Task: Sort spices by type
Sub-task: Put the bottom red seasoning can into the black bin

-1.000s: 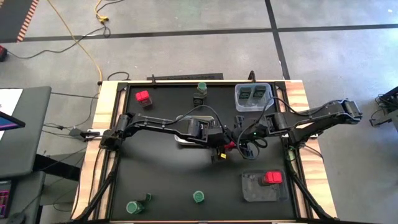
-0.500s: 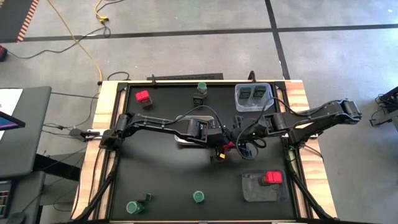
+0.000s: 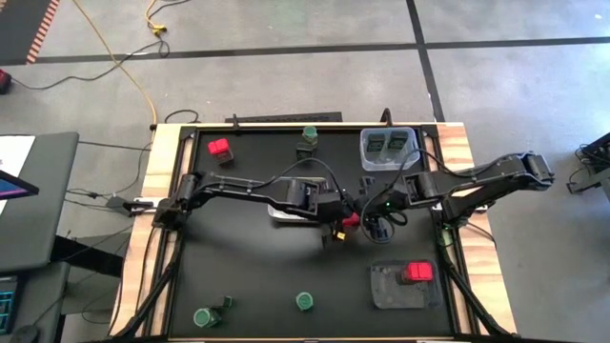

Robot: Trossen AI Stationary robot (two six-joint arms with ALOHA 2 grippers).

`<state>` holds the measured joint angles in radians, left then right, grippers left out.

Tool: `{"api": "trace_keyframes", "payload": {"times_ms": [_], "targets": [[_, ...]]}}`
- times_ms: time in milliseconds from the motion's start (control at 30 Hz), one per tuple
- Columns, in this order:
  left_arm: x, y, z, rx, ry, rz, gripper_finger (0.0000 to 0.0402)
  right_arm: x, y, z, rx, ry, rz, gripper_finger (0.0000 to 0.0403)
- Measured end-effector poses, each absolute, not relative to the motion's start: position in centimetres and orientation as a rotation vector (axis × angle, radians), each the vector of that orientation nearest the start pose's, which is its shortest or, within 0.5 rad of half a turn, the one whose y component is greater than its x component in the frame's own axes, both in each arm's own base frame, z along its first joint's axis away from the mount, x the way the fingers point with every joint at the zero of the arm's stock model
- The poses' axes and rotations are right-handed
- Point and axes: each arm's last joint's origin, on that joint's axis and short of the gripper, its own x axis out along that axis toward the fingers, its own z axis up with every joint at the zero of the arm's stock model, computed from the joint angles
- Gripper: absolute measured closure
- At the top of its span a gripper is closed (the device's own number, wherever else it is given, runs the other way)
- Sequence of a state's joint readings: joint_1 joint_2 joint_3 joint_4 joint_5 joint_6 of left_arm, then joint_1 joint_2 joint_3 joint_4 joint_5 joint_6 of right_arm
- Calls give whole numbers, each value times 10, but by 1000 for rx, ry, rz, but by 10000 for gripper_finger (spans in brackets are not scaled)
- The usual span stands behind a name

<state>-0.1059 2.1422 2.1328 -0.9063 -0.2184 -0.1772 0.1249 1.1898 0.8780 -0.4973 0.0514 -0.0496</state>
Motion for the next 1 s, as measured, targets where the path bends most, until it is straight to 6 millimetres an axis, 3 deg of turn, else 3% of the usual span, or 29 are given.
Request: {"api": "trace_keyframes", "payload": {"times_ms": [133, 433, 533, 733, 1000], "targets": [[458, -38, 319, -29, 885, 196, 112, 232, 28, 265, -93, 803, 77, 154], [422, -24, 350, 24, 973, 201, 111, 208, 23, 285, 11, 761, -31, 154], [414, -23, 352, 57, 1027, 190, 111, 200, 21, 289, 51, 752, -59, 154], [413, -26, 352, 57, 1030, 197, 111, 192, 19, 294, 135, 719, -114, 154], [424, -40, 356, 88, 908, 149, 111, 205, 8, 305, 199, 551, -183, 154]]}}
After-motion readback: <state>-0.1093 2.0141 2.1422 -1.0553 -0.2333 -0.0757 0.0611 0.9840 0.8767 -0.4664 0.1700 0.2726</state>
